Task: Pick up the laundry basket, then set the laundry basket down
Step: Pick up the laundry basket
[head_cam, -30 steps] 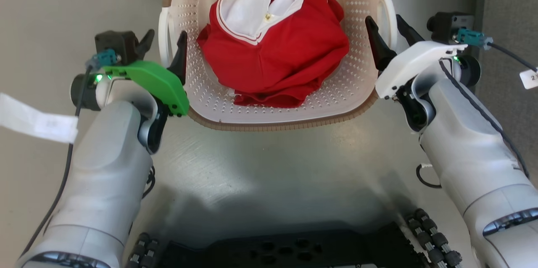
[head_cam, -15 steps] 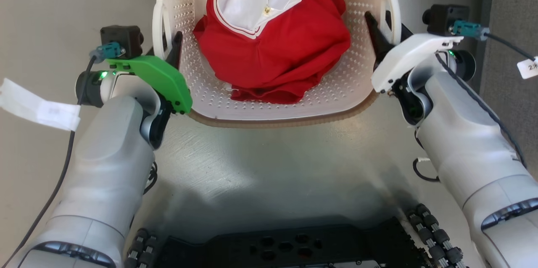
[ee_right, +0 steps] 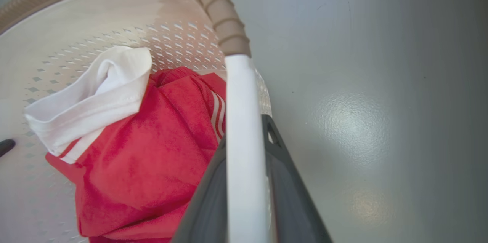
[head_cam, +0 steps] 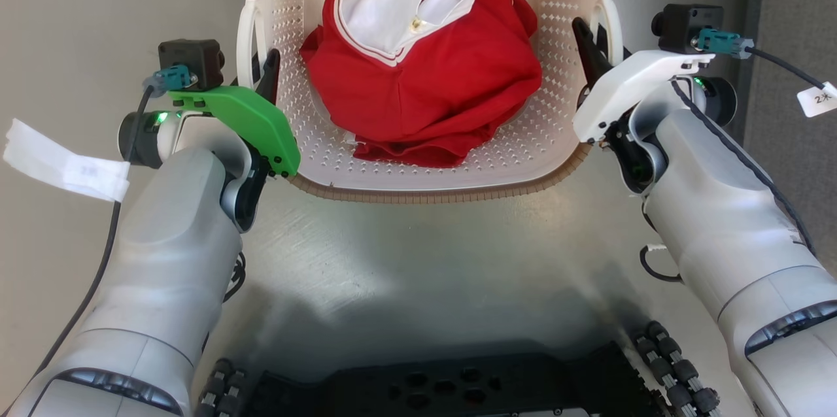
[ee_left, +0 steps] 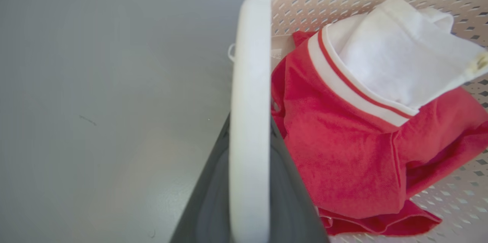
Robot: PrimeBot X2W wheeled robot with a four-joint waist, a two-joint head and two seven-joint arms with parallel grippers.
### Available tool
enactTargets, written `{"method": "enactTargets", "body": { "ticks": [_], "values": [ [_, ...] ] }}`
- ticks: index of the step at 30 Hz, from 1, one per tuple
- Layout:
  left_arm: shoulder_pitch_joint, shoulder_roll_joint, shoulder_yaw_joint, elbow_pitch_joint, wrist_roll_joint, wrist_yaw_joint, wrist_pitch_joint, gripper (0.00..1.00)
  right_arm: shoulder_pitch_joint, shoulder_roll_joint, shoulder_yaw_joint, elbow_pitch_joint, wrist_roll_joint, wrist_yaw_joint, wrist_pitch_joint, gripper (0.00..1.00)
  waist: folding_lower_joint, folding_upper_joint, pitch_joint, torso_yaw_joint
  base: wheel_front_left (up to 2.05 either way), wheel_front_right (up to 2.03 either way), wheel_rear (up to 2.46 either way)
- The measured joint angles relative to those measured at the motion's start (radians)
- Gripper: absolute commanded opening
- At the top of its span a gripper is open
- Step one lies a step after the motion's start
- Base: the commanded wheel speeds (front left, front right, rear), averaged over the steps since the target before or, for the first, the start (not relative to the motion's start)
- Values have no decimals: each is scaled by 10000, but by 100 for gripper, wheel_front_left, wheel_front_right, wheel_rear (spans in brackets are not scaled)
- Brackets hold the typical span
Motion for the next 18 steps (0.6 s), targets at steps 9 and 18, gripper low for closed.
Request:
{"method": "enactTargets", "body": {
  "ticks": [9, 18],
  "values": [
    [7, 4, -290, 303, -487, 0, -90, 0, 51, -2, 422, 144, 412, 0, -86, 0, 0, 0, -613, 5, 0, 0, 0],
    [263, 6, -652, 477, -972, -2, -150, 0, 285, -6, 913, 318, 867, 0, -50, 0, 0, 0, -1541, -1, 0, 0, 0]
  ]
}}
